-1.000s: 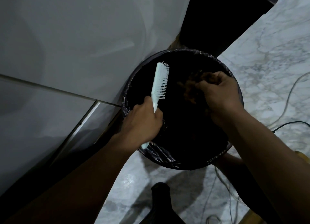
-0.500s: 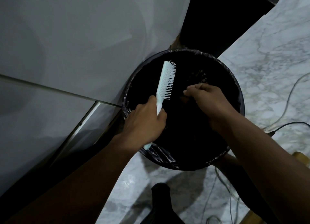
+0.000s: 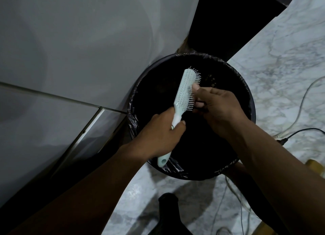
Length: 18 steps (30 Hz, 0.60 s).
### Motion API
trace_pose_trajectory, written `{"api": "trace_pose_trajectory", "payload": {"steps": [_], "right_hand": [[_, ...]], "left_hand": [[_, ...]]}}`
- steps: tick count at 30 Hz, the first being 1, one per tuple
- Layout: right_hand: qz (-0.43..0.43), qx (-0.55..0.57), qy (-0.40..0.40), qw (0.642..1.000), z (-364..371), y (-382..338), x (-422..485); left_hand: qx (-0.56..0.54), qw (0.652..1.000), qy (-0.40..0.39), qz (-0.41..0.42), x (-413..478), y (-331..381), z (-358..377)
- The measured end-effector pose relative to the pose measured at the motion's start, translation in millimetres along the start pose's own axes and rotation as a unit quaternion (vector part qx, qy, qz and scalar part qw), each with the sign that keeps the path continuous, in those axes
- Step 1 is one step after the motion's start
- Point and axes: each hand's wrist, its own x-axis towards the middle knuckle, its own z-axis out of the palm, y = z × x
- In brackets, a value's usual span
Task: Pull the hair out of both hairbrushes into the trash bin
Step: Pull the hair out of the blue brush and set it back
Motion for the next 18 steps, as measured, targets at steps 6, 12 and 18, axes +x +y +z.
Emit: {"api": "trace_pose_trajectory", "payload": {"steps": [6,12,18], "right_hand": [[-0.056,-0.027,0.053,0.997,-0.4,1.9,2.1],[-0.003,0.013,0.098,0.995,1.9,-5.6,-2.0],[-0.015,-0.055,0.013,0.998,6.4,-1.1,-6.7]], "left_hand": [[-0.1,0.994,-0.03,-0.019,3.3,2.2,1.3],[-0.139,0.989,-0.026,-0.035,5.7,1.7,-0.6],[-0.137,0.989,-0.032,-0.048,6.4,1.2,1.1]]}}
